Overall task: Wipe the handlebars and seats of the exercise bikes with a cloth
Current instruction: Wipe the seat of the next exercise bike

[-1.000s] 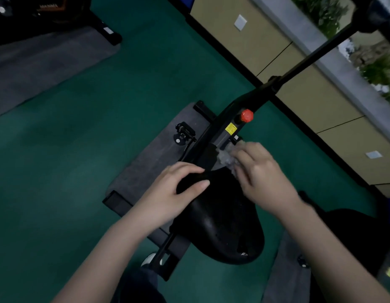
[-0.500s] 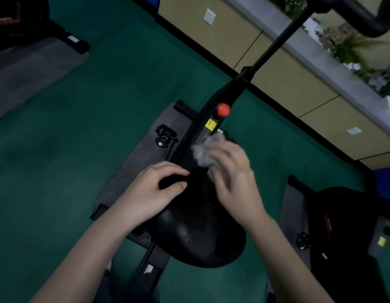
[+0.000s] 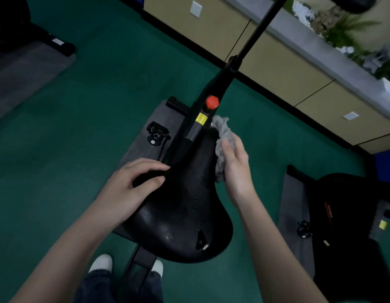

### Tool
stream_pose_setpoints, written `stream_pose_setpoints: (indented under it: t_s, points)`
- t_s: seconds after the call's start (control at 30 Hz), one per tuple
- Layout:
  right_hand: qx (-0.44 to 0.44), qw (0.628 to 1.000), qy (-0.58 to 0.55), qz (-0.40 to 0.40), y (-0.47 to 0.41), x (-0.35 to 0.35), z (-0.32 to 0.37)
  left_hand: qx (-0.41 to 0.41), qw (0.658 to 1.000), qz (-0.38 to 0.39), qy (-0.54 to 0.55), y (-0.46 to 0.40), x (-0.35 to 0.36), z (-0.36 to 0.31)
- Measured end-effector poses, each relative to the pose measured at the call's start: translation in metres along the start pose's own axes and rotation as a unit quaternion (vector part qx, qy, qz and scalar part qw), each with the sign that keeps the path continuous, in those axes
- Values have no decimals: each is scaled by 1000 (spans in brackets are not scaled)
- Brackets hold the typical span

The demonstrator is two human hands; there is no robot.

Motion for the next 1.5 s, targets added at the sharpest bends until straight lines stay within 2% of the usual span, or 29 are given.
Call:
stream_pose_setpoints:
  t_s: [0.1, 0.23, 0.4, 0.53, 0.7, 0.97, 1.07, 1.13, 1.3, 1.43, 1.5]
  points:
    - [-16, 997, 74, -11, 33, 1, -1, 10, 1000, -10, 0, 0, -1, -3]
    - [11, 982, 186, -11, 70, 2, -11, 18, 1000, -11, 9, 0, 1, -6]
    - [69, 980, 187, -23, 60, -1, -18, 19, 1000, -14, 9, 1, 0, -8]
    - [-1, 979, 204, -25, 64, 14, 4, 14, 1000, -15, 14, 3, -1, -8]
    - [-164, 946, 266, 88, 104, 39, 26, 7, 1000, -16, 1, 4, 1, -10]
    - [-213, 902, 364, 92, 77, 66, 51, 12, 997, -70, -43, 21, -9, -16]
    - [-225, 903, 340, 134, 97, 69, 45, 14, 996, -71, -48, 37, -10, -12]
    - [-226, 908, 327, 134, 111, 56, 41, 8, 997, -65, -48, 46, -7, -7]
    - [-195, 930, 307, 54, 114, 34, 32, 17, 998, -50, -24, 54, 3, -2]
    - [-194, 937, 289, 26, 136, 26, 16, 11, 999, -50, -17, 54, 2, -1]
    - [-167, 950, 264, 10, 136, 11, 7, 3, 999, -47, -20, 55, 2, 0]
Point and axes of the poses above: each hand's wrist, its own y-axis away from the middle knuckle, its own x-axis out of the palm, z = x × y, the point moved 10 cm from there along -y, towards the middle knuckle, and after that the axes turned 11 degrees about z, right-handed, at the moved point
